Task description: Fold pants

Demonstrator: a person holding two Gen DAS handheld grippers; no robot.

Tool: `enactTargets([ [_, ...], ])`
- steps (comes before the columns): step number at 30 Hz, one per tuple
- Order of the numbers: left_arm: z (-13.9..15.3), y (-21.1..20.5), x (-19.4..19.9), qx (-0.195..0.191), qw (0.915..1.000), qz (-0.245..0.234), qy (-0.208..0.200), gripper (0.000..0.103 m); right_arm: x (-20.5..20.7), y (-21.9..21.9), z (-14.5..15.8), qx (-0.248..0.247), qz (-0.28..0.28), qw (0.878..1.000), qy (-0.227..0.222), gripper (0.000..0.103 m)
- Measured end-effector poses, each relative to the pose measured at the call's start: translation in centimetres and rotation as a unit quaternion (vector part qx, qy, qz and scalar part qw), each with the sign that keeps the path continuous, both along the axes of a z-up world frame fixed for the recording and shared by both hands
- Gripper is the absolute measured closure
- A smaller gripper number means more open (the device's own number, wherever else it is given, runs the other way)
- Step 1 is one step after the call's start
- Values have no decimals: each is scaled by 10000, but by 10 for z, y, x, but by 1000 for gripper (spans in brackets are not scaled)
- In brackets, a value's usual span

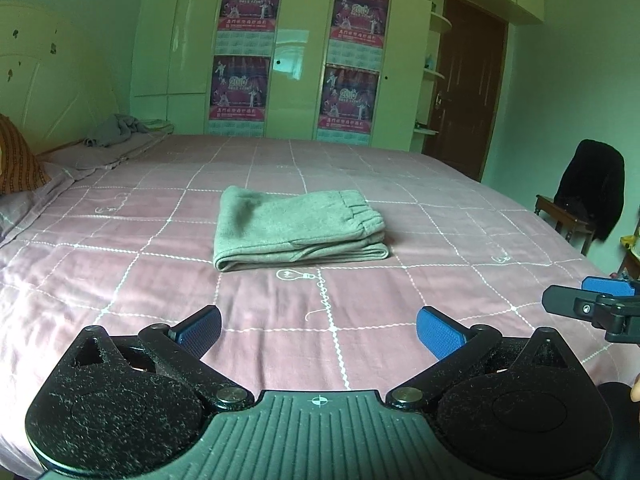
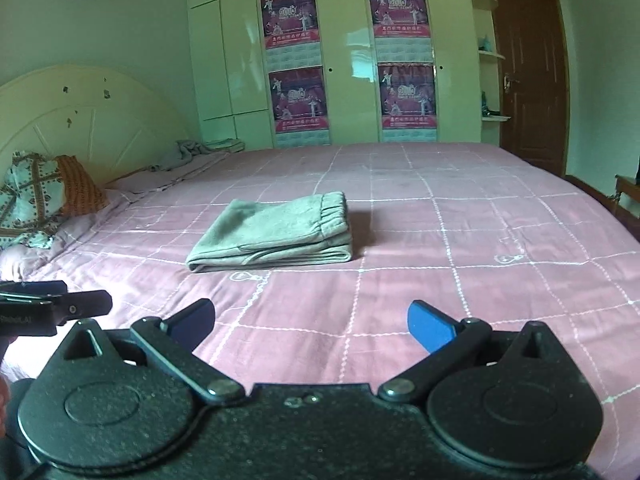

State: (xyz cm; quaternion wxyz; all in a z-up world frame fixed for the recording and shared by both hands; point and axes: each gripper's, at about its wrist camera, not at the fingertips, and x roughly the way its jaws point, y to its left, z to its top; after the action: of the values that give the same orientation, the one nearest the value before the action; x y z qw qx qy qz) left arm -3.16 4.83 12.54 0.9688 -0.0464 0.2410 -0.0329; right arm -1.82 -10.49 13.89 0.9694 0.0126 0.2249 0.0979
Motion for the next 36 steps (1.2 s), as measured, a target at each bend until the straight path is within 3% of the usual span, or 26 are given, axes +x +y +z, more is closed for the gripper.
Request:
enactTargets([
  [36, 2, -3, -6, -62, 9999, -91, -70, 0, -4, 1, -4, 23, -100, 9999, -49, 0],
])
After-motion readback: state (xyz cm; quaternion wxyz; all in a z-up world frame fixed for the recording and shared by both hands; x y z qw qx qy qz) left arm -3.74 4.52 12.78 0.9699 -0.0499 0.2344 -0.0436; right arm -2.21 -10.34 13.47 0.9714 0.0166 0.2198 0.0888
